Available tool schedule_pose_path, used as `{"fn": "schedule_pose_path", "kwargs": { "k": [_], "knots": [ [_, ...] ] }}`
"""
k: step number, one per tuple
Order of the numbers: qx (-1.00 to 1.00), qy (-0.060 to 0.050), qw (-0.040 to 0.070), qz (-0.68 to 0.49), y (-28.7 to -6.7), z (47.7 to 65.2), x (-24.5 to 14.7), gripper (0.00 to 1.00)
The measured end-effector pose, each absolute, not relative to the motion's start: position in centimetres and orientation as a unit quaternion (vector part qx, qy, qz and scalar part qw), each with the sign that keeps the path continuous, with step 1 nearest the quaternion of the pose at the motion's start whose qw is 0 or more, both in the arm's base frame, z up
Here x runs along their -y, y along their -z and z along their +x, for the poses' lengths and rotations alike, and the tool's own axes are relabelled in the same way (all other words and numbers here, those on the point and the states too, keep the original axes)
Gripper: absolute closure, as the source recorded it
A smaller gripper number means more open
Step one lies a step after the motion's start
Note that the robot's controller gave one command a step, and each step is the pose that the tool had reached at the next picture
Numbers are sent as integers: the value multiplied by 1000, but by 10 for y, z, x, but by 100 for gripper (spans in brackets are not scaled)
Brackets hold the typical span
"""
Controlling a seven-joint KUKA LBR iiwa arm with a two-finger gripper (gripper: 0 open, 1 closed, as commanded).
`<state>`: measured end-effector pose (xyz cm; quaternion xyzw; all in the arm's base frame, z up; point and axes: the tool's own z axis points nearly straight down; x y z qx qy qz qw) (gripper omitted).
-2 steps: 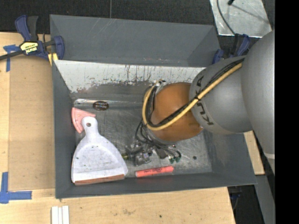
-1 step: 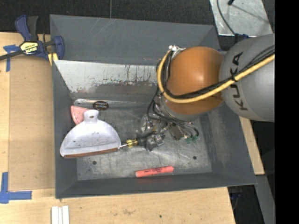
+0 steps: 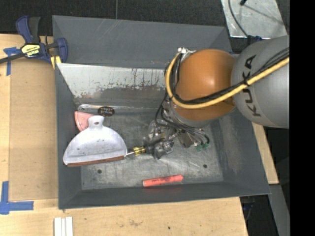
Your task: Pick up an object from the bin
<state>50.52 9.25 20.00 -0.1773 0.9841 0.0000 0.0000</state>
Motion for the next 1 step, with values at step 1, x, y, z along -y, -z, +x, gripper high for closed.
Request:
{"fn": "schedule_pose_path", "kwargs": {
  "k": [1],
  "knots": [
    [-978,0,-2,-209,-242,499,-94,100]
  ]
}}
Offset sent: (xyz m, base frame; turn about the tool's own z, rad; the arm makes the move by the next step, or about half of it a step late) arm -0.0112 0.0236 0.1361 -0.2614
